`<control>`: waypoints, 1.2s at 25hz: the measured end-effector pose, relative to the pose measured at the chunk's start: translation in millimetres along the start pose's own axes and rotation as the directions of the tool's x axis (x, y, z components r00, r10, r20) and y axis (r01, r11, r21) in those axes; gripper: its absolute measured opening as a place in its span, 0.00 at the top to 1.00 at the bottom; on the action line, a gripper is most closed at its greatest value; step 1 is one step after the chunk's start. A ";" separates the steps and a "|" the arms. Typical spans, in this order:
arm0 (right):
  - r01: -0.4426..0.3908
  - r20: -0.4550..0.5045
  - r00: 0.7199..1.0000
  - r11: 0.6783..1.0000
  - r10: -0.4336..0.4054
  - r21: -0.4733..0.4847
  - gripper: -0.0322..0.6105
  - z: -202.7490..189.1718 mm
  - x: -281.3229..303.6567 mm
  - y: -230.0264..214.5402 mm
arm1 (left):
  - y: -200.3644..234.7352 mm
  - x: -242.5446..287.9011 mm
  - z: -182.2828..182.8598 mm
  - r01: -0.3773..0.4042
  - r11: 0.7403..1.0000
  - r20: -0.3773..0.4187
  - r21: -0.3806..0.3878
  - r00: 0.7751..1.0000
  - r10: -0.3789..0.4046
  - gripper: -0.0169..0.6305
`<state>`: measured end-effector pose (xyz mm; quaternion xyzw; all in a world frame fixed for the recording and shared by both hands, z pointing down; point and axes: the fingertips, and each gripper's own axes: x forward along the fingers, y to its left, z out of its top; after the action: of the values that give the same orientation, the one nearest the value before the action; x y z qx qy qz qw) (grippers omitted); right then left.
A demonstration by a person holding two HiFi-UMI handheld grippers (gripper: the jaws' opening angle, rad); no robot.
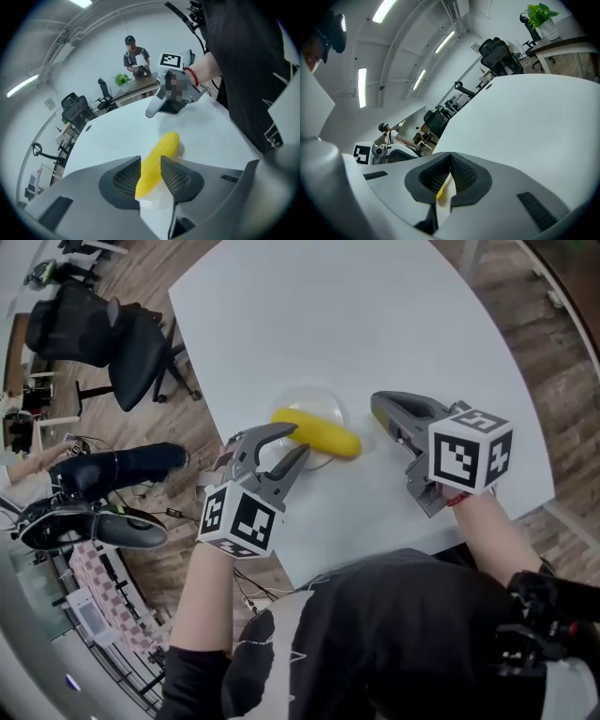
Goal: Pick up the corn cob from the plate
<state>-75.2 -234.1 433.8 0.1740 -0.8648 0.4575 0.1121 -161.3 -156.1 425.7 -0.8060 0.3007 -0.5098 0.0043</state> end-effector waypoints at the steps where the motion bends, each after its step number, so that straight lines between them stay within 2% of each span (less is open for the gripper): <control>1: -0.001 -0.002 1.000 1.000 0.001 0.007 0.93 -0.8 -0.2 -0.8 | 0.2 1.1 -1.6 0.014 0.999 -0.030 0.051 0.999 -0.012 0.78; 4: -0.004 -0.005 1.000 1.000 0.004 0.023 0.93 0.1 -0.4 -2.6 | -2.4 4.7 -3.0 0.065 0.982 -0.108 0.178 0.993 -0.046 0.77; 9: -0.016 0.000 1.000 0.999 0.016 0.045 0.93 0.6 2.5 -4.3 | -11.3 13.4 -9.8 0.173 0.934 -0.212 0.313 0.971 -0.109 0.73; 15: -0.008 -0.003 1.000 0.998 0.008 0.060 0.93 -0.7 0.5 -9.4 | -12.2 24.8 -17.6 0.278 0.833 -0.325 0.479 0.937 -0.125 0.73; 21: 0.003 0.005 1.000 0.997 -0.003 0.075 0.93 1.9 -1.1 -14.9 | -9.7 29.7 -22.2 0.365 0.784 -0.380 0.502 0.907 -0.180 0.70; 26: 0.012 0.017 1.000 0.996 -0.014 0.090 0.93 2.0 -5.1 -20.5 | -10.7 31.4 -21.5 0.401 0.767 -0.401 0.501 0.893 -0.205 0.69; 30: 0.015 0.023 1.000 0.996 -0.017 0.092 0.93 1.7 -3.9 -21.2 | -14.5 30.4 -21.8 0.450 0.749 -0.434 0.486 0.868 -0.241 0.68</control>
<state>-63.2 -245.8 447.4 0.1914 -0.8426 0.4938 0.0974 -163.2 -152.5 465.6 -0.7067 -0.0275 -0.7002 0.0975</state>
